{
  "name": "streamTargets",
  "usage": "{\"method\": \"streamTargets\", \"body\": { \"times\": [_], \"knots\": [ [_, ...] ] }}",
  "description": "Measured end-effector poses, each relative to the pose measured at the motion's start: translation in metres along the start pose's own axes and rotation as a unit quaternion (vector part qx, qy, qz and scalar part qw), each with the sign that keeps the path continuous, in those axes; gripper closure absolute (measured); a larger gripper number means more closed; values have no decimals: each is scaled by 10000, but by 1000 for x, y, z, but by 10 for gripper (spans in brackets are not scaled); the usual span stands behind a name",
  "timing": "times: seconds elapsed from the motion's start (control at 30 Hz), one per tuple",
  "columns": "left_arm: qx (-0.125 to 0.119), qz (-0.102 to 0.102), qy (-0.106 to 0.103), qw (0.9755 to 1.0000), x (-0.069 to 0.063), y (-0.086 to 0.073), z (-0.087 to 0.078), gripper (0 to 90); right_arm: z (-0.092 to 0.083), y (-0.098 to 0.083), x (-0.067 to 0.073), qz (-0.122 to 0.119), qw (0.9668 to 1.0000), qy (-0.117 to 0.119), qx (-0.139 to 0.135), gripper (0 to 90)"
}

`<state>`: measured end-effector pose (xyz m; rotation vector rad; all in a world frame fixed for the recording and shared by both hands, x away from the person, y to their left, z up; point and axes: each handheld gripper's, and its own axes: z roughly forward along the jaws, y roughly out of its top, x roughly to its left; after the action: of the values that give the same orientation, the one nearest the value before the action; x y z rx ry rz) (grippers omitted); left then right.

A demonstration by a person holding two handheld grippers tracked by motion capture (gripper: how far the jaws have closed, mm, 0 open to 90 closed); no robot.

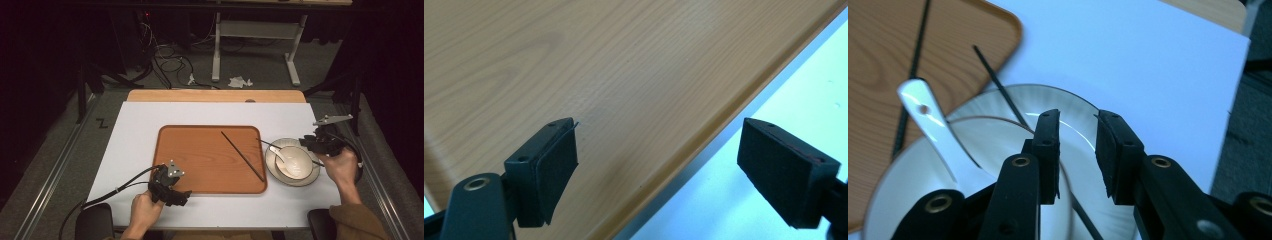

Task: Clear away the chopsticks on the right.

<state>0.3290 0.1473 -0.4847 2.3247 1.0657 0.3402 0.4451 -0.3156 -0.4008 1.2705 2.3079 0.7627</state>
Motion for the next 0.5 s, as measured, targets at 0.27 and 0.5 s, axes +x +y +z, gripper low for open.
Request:
{"method": "streamTargets", "body": {
  "times": [0.27,0.5],
  "knots": [
    [-10,0,10,10000,0,0,0,165,6,-24,-23,221,9968,-76,768,742],
    [-26,-3,27,10000,0,0,-1,166,19,-27,-20,74,9919,-49,1264,722]
  ]
}}
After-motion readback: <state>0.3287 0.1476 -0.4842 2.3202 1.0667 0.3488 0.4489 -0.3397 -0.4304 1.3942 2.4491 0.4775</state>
